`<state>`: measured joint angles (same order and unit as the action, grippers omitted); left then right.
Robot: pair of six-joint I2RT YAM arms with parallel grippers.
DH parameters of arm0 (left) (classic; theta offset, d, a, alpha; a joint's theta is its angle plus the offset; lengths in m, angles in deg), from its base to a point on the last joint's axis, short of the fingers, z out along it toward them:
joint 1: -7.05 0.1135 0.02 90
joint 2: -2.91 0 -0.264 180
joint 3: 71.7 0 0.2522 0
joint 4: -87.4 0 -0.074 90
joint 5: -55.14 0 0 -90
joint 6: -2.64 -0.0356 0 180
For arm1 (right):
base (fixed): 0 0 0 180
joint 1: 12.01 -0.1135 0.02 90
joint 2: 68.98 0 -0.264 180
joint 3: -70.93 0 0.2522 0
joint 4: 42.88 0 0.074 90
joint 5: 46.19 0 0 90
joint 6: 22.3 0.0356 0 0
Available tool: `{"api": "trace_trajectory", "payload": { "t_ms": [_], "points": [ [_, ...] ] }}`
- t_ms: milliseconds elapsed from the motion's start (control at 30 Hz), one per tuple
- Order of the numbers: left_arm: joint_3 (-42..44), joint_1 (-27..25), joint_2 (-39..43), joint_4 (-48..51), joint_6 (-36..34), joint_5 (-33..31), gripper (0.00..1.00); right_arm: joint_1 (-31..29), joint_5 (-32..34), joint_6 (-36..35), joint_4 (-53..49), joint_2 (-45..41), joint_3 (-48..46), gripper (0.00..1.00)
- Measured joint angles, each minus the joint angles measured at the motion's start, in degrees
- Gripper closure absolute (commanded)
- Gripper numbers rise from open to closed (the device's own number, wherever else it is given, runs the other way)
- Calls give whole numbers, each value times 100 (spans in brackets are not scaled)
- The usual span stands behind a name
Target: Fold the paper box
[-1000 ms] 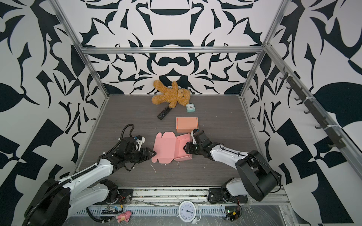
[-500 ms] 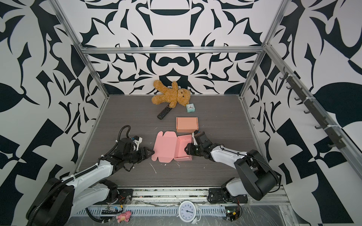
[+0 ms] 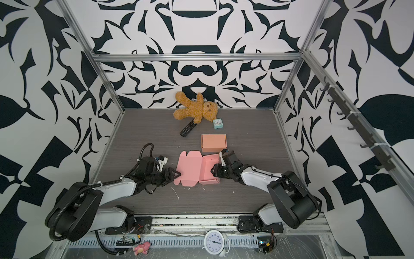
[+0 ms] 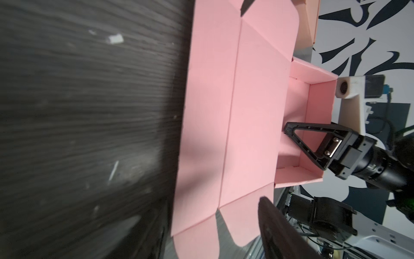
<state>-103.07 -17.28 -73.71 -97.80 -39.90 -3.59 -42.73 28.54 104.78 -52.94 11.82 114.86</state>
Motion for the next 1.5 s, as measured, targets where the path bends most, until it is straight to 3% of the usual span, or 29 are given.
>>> {"api": "trace_trajectory", "payload": {
  "t_ms": [167,400,900,1100,1500],
  "points": [
    [2,0,-269,-461,208,186,40,0,0,-2,4,4,0,47],
    [31,0,-308,-1036,531,354,59,2,-2,-4,4,4,2,45],
    [42,0,-68,-1137,647,337,85,0,48,-39,-313,-219,9,27],
    [42,0,118,-857,542,264,87,0,127,-59,-514,-358,9,20],
    [-44,0,455,-306,271,219,90,2,463,-131,-1268,-1185,9,18]
  ]
}}
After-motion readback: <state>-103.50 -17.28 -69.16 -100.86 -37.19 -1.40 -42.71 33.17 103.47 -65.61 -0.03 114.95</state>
